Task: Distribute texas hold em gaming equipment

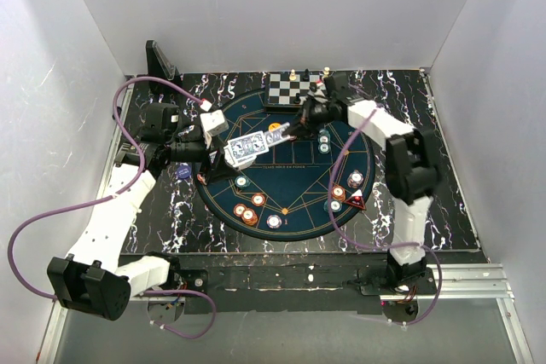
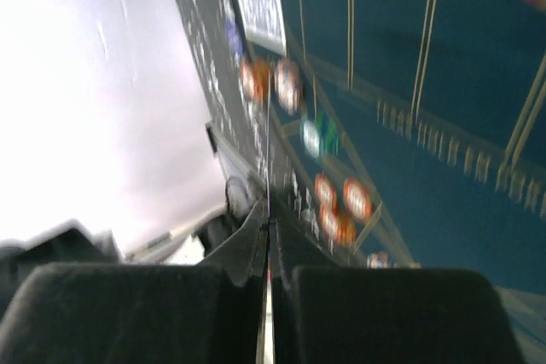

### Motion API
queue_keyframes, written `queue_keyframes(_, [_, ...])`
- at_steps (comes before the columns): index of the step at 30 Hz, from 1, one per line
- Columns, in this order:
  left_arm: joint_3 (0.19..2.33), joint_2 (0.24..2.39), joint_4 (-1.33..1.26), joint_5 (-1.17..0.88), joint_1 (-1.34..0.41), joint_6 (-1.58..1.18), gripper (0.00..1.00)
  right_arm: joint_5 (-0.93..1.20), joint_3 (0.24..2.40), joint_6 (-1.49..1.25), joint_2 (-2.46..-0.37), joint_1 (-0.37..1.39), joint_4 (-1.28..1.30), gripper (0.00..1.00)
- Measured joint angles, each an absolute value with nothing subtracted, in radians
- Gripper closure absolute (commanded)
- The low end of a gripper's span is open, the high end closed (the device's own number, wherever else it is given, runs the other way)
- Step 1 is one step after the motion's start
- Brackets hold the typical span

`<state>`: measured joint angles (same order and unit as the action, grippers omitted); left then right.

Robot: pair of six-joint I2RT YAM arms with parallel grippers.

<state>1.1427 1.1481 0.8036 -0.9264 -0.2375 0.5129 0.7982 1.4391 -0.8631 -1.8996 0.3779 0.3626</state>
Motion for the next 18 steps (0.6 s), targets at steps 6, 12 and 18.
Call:
queue_keyframes(6, [1.153, 1.148, 0.814, -0.928, -0.237, 0.525, 1.00, 0.675, 2.027, -0.896, -2.370, 0.401, 0.368, 0.99])
queue_keyframes(12, [1.162, 1.148, 0.823, -0.930, -0.237, 0.532, 1.00, 0.585, 2.227, -0.986, -2.542, 0.418, 0.366, 0.99])
queue_keyframes(18, [1.179, 1.151, 0.831, -0.935, -0.237, 0.537, 1.00, 0.537, 2.202, -1.031, -2.566, 0.442, 0.366, 0.96])
